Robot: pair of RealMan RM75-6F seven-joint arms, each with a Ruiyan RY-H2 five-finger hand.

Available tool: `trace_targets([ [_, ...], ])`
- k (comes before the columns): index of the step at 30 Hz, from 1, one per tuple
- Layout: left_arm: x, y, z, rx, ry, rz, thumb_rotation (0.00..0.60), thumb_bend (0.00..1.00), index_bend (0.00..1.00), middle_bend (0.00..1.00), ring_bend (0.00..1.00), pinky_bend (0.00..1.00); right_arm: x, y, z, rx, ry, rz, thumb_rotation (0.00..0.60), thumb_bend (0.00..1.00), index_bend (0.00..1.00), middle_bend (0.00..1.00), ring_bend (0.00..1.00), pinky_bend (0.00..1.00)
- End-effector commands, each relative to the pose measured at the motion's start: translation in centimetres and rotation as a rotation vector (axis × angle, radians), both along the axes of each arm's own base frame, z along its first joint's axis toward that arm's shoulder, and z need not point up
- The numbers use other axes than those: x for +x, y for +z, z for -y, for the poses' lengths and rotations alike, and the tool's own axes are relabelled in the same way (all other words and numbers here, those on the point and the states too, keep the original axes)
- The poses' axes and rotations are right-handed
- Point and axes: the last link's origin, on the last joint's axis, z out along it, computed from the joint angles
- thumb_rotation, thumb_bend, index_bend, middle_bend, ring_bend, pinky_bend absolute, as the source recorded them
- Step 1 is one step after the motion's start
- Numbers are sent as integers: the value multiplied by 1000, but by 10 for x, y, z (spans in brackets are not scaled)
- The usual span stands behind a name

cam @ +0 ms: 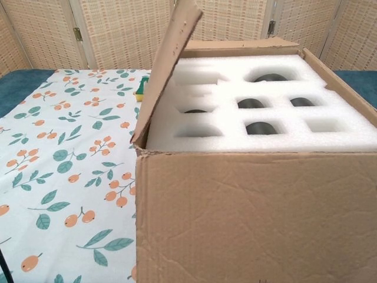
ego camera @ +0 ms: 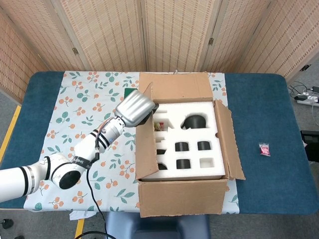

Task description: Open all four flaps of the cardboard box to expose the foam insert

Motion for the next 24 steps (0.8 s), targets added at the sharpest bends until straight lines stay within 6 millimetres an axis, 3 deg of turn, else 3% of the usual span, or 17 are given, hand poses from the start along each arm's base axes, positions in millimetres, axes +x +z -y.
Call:
trace_targets([
  [1, -6, 7, -1, 15, 11, 4, 600, 870, 558, 1000, 1000, 1000, 0, 0, 1, -1, -3, -1, 234, 578, 102, 0, 0, 0],
  [16, -26, 42, -2, 94, 48, 13, 600, 870, 560, 1000, 1000, 1000, -1, -3, 3, 4, -15, -7, 235, 578, 102, 0, 0, 0],
  [24, -50, 58, -6, 135, 105, 4, 600, 882, 593, 1000, 1000, 1000, 0, -4, 3, 2, -17, -9, 235, 578, 101, 0, 0, 0],
])
